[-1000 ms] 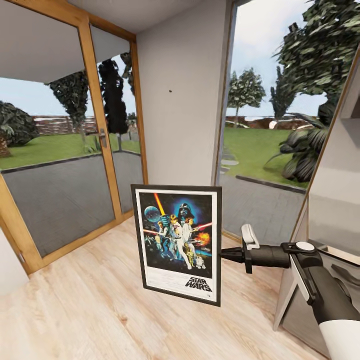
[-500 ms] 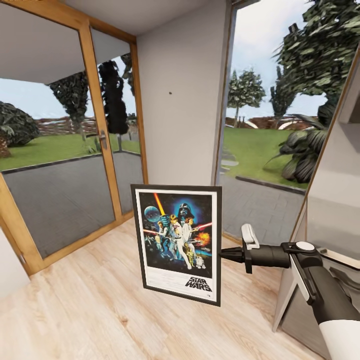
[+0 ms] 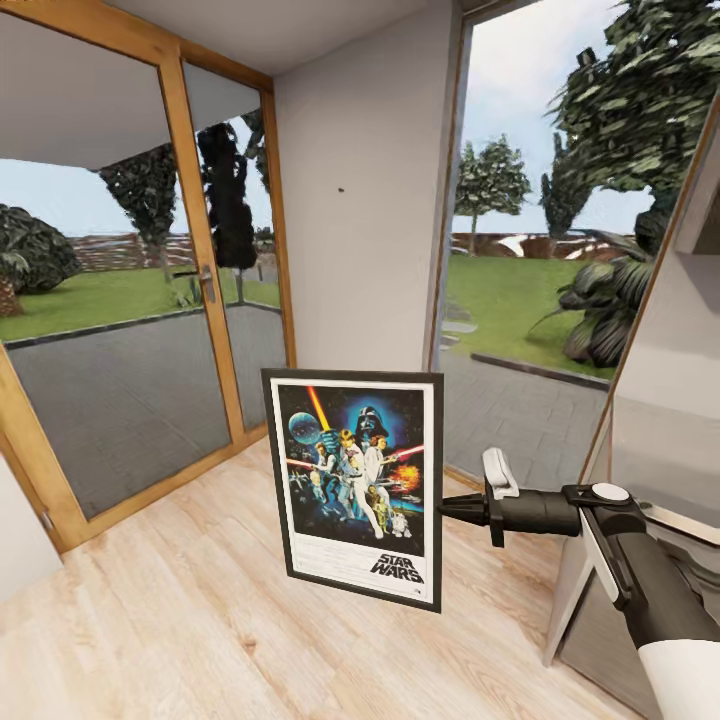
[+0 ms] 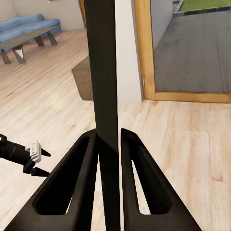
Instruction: Pick up the poster from the kitchen countertop and hang it on one of the wall nails in the kitchen.
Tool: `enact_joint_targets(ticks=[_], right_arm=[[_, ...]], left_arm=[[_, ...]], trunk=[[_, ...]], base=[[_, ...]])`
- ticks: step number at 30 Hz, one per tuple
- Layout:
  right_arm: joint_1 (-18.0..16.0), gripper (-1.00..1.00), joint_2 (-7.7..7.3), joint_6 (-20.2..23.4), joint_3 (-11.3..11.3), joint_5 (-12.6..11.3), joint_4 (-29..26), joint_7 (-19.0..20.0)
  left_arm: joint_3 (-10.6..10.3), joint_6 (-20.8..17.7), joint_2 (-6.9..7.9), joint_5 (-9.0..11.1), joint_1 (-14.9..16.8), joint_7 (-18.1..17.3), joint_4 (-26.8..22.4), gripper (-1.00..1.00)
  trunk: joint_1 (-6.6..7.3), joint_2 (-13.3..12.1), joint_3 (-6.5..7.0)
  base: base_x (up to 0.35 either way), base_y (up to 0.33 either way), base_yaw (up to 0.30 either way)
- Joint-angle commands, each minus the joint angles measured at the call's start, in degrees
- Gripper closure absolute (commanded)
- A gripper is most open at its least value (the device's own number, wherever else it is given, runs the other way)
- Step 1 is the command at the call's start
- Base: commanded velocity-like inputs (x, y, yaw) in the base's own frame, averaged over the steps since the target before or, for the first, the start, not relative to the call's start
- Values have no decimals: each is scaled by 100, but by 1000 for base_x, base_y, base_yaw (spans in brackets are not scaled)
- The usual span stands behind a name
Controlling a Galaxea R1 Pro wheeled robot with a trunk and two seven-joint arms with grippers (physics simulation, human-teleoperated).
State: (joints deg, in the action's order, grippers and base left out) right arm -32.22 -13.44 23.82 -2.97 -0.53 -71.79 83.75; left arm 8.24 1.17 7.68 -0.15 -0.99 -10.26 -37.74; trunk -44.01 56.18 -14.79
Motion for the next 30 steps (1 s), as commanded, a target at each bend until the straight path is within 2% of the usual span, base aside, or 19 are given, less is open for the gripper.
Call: enact_joint_targets(ticks=[1, 30], right_arm=[[-4, 100, -1, 79, -2, -8, -1, 34], [-4, 100, -1, 88, -2, -8, -3, 27]], left_arm=[[21, 6, -3, -2, 0, -37, -5, -100], [20, -3, 4, -2, -1, -37, -5, -100]], trunk=[[22, -37, 12], [659, -1200, 533]], base=[[0, 0, 0], [0, 0, 0]])
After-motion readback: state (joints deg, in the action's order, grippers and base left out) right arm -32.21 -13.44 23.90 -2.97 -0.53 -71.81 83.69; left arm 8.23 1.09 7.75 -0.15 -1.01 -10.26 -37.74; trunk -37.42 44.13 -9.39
